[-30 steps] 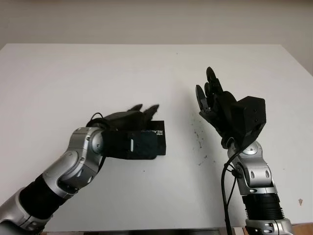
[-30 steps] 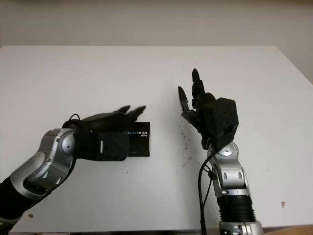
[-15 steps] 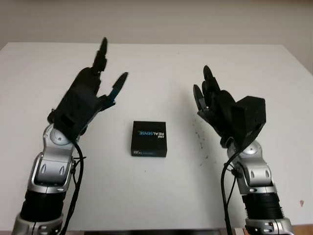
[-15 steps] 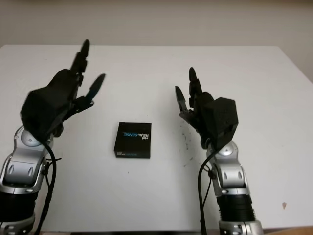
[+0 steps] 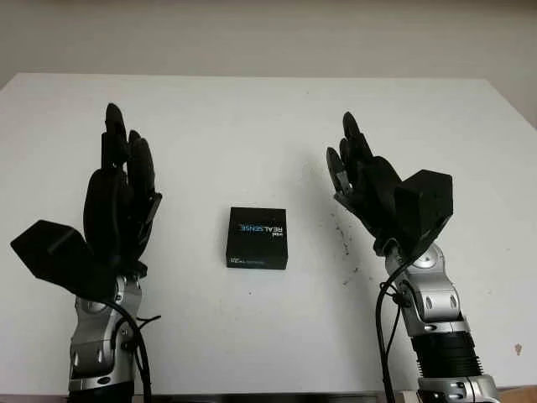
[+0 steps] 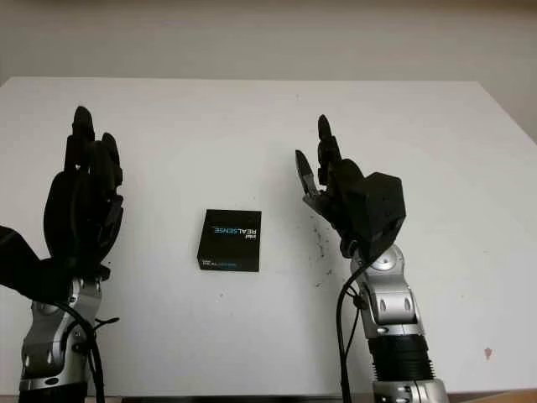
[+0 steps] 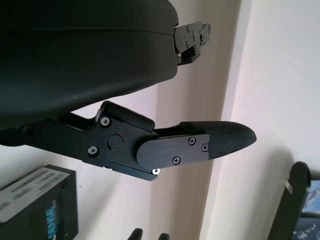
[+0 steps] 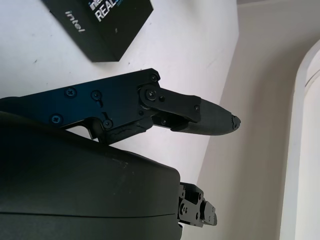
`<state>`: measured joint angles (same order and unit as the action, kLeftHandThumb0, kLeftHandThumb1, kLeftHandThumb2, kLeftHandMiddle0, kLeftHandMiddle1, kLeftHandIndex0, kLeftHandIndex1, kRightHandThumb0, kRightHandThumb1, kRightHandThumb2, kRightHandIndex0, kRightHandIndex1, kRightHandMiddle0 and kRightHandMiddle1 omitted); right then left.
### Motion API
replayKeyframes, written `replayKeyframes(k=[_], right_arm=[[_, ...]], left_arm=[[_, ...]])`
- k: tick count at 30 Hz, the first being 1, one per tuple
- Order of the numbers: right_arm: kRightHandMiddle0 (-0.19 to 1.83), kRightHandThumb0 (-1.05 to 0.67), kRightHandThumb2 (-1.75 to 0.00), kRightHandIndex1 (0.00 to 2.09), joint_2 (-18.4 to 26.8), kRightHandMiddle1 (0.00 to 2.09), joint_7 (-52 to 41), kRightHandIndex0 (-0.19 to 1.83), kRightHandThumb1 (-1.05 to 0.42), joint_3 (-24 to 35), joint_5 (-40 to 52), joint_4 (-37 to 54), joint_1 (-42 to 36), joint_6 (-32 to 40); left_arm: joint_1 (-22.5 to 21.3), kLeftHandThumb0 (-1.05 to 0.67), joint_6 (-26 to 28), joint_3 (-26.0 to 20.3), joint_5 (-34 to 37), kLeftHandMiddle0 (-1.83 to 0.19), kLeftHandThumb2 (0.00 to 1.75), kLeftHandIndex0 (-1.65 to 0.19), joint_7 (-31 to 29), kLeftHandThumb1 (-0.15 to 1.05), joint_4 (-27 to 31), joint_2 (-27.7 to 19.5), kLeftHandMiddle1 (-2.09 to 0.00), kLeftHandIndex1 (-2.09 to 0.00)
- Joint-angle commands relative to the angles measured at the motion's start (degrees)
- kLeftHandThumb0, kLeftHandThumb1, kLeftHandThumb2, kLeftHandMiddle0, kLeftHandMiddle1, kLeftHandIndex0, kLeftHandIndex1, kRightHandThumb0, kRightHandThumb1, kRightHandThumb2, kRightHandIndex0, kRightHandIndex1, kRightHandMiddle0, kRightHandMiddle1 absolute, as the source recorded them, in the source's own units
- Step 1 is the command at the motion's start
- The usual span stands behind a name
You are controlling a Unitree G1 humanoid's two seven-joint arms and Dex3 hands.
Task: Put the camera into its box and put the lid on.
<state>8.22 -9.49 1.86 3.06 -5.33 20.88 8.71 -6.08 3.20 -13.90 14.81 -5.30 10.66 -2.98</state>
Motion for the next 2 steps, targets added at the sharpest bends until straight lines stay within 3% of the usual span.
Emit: replayKeyframes(k=[1, 2], right_arm=[[-0.19, -0.67, -0.6, 0.0, -0.76, 0.0, -0.07, -0.19, -1.05, -0.11, 0.75, 1.8, -0.57, 0.08], [-0.19, -0.67, -0.6, 0.0, -0.94, 0.0, -0.18, -0.19, -1.05, -0.29, 0.88, 2.0, -0.75, 0.06]], left_arm=[[0.92, -0.75, -1.05, 0.22, 0.91, 0.19, 0.56, 0.19, -0.16, 1.05, 0.52, 0.6, 0.0, 0.0], [1.45, -0.75, -1.14, 0.5, 1.09, 0.19, 0.56, 0.19, -0.08, 1.05, 0.84, 0.95, 0.0, 0.0]])
